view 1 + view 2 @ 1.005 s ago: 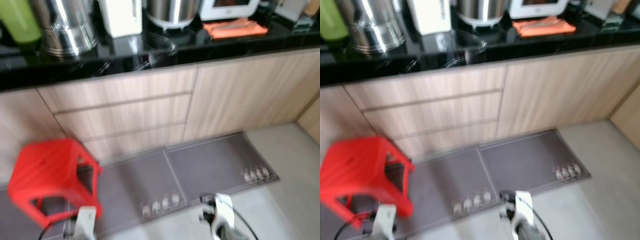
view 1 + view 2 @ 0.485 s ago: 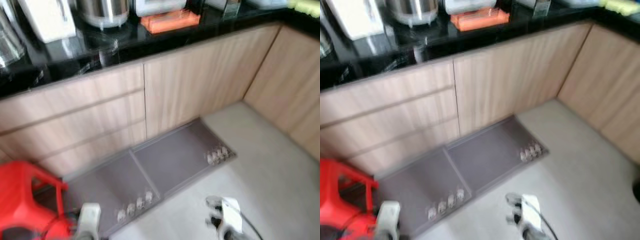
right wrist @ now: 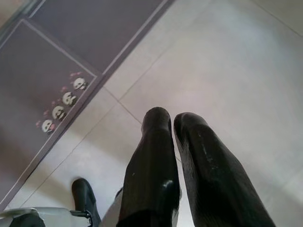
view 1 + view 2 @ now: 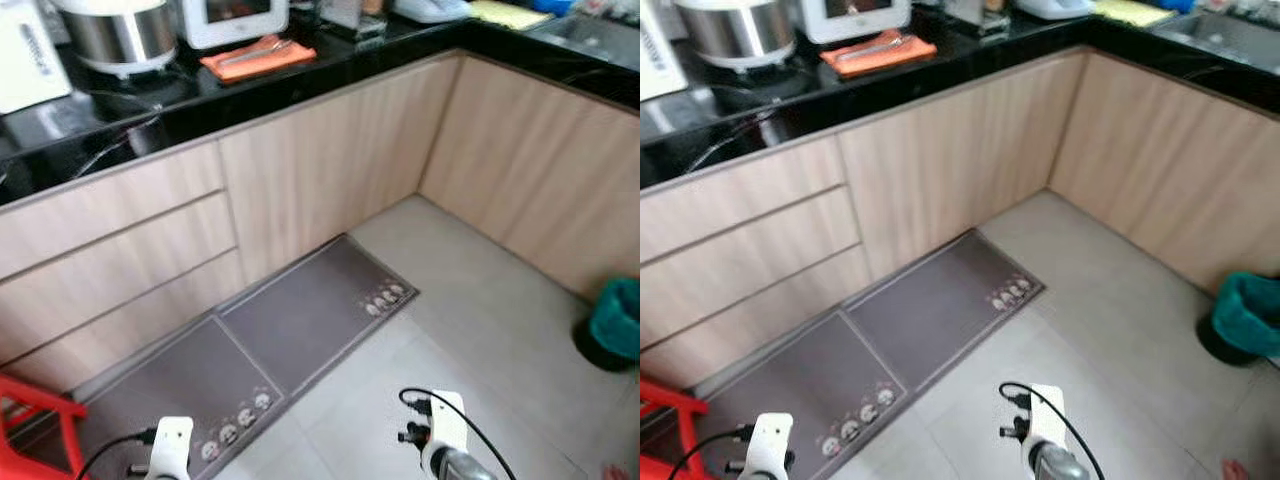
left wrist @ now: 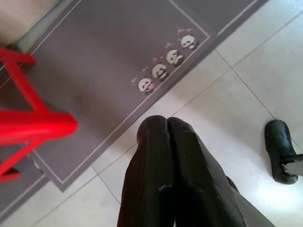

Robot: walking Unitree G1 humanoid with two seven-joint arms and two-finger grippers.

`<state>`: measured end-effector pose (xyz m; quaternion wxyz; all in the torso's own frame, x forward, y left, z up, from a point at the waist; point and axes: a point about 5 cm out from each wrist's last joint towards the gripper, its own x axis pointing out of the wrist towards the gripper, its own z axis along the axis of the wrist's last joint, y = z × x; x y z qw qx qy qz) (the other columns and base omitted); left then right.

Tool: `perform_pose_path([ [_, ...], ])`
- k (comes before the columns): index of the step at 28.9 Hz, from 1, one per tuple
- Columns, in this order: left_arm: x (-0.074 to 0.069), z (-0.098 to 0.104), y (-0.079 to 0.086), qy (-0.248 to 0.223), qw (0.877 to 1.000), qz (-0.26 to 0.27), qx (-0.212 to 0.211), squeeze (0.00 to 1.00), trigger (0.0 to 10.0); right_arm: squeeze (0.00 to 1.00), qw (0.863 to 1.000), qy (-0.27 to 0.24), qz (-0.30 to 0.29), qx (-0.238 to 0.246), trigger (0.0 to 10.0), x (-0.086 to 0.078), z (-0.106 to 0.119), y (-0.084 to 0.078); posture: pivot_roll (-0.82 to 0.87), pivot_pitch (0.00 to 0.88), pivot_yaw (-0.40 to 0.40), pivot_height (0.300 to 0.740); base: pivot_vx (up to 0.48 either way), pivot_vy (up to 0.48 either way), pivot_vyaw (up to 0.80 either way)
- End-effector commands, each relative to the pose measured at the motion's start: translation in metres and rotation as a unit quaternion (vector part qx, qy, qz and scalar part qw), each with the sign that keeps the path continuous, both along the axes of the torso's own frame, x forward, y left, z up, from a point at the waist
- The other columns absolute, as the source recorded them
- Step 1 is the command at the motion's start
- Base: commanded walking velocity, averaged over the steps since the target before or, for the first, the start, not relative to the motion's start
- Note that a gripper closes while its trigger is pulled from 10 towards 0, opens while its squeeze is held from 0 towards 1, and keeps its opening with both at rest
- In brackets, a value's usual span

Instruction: Kitchen organization

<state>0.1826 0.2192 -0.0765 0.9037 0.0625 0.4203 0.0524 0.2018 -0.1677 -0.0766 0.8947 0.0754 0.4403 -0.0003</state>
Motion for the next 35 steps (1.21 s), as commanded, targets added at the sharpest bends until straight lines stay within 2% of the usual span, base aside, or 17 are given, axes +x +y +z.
perform_pose_path([
  [1, -0.003, -0.001, 0.001, 0.009, 1.000, -0.021, 0.014, 0.00, 10.0, 0.00, 1.000, 0.003, 0.003, 0.000, 10.0, -0.001, -0.001, 0.000, -0.10, 0.011, -0.016, 0.740, 0.000, -0.480, -0.58],
  [6, -0.004, -0.002, 0.003, 0.010, 1.000, -0.002, 0.007, 0.00, 10.0, 0.00, 1.000, 0.002, 0.003, 0.001, 10.0, -0.001, 0.000, -0.001, -0.09, 0.002, -0.014, 0.740, 0.000, -0.433, -0.58],
  [12, -0.005, -0.002, 0.005, 0.017, 1.000, -0.007, 0.012, 0.00, 10.0, 0.00, 1.000, 0.001, 0.001, 0.000, 10.0, 0.000, 0.001, -0.005, -0.09, 0.015, -0.016, 0.740, 0.000, 0.000, -0.58],
  [18, -0.013, -0.004, 0.011, 0.029, 0.999, -0.012, 0.025, 0.00, 10.0, 0.00, 1.000, 0.002, 0.000, 0.000, 10.0, 0.001, 0.001, -0.004, -0.09, 0.025, -0.015, 0.740, 0.000, -0.160, -0.58],
  [21, -0.015, -0.005, 0.013, 0.029, 0.999, 0.004, 0.016, 0.00, 10.0, 0.00, 1.000, 0.003, 0.000, -0.001, 10.0, 0.002, 0.001, -0.004, -0.09, 0.030, -0.016, 0.740, 0.000, -0.160, -0.58],
  [26, -0.014, -0.004, 0.012, 0.034, 0.998, -0.026, 0.037, 0.00, 10.0, 0.00, 1.000, 0.002, 0.000, -0.001, 10.0, 0.003, 0.001, -0.004, -0.09, 0.035, -0.015, 0.740, 0.000, -0.274, -0.57],
  [28, -0.014, -0.004, 0.012, 0.032, 0.999, -0.016, 0.034, 0.00, 10.0, 0.00, 1.000, 0.002, 0.000, -0.001, 10.0, 0.003, 0.002, -0.004, -0.09, 0.035, -0.015, 0.740, 0.000, -0.480, -0.55],
  [30, -0.010, -0.003, 0.011, 0.024, 0.999, 0.016, 0.013, 0.00, 10.0, 0.00, 1.000, 0.002, 0.000, -0.001, 10.0, 0.003, 0.002, -0.004, -0.09, 0.038, -0.016, 0.740, 0.000, 0.000, -0.53],
  [35, -0.005, -0.002, 0.007, 0.018, 1.000, -0.004, 0.019, 0.00, 10.0, 0.00, 1.000, 0.002, 0.003, 0.000, 10.0, 0.004, 0.002, -0.004, -0.09, 0.037, -0.018, 0.740, 0.000, 0.000, -0.51],
])
